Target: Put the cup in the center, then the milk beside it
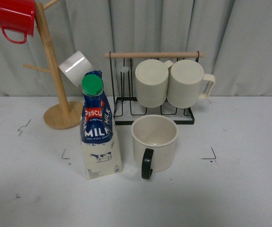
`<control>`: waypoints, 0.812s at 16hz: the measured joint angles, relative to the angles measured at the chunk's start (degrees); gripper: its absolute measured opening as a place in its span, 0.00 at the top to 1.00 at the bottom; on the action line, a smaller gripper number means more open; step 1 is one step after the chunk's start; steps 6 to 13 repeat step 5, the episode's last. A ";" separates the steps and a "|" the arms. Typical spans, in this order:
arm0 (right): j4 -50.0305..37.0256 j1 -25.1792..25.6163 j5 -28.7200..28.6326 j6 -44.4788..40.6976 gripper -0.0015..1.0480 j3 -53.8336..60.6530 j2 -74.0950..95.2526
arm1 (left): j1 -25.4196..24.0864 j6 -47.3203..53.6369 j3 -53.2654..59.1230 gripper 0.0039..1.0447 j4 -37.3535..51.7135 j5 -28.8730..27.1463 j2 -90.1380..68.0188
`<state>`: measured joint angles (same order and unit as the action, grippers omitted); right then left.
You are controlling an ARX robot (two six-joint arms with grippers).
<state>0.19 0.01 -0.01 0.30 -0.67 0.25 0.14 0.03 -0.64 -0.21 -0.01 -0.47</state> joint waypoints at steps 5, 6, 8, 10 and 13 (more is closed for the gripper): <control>0.00 0.00 0.00 0.00 0.06 0.00 0.00 | 0.00 0.00 0.00 0.06 0.00 0.00 0.00; 0.00 0.00 0.00 0.00 0.06 0.00 0.00 | 0.00 0.00 0.00 0.06 0.00 0.00 0.00; 0.00 0.00 0.00 0.00 0.06 0.00 0.00 | 0.00 0.00 0.00 0.06 0.00 0.00 0.00; 0.00 0.00 0.00 0.00 0.06 0.00 0.00 | 0.00 0.00 0.00 0.06 0.00 0.00 0.00; 0.00 0.00 0.00 0.00 0.06 0.00 0.00 | 0.00 0.00 0.00 0.06 0.00 0.00 0.00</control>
